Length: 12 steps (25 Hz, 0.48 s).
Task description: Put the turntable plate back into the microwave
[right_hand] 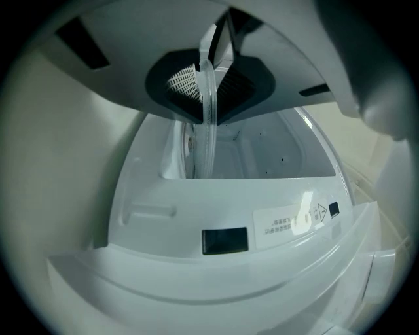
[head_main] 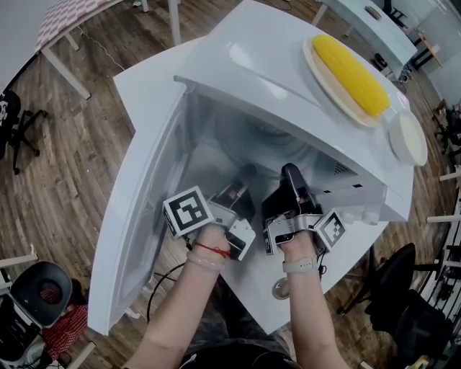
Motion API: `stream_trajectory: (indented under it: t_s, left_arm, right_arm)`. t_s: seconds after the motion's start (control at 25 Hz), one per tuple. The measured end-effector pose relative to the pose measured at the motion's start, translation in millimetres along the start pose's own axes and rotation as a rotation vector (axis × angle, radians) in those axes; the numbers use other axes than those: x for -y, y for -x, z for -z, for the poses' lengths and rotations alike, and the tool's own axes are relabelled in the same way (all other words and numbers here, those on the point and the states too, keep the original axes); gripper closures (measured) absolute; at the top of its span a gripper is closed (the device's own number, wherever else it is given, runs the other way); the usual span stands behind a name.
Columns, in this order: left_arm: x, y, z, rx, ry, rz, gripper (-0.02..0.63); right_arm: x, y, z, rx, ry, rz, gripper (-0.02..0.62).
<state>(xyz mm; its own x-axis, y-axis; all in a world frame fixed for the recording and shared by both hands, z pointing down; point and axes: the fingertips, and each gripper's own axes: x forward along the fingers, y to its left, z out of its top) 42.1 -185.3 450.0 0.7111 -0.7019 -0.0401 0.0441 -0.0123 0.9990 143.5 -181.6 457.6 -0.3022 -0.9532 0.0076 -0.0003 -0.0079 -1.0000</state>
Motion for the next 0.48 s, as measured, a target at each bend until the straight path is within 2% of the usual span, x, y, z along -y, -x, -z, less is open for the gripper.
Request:
stream_trajectory:
  t_s: [0.16,0.32,0.48]
  left_arm:
    - [5.9,-1.6,2.2,0.022,0.066,0.063,0.558]
    - [-0.9,-2.5,0.3,0.021,0.055,0.050,0.558]
    - [3.2,-5.2,0.1,0.037,0.102,0.080,0.558]
  right_arm:
    - [-10.7,-3.8,-2.2,0.017,0.045,0.012,0.531]
    - [-14.5,-5.8,-2.8,0.027,0.077,0.014,0.531]
    - [-7.6,-0.5,-6.6,0.072,0.082,0.043,0.532]
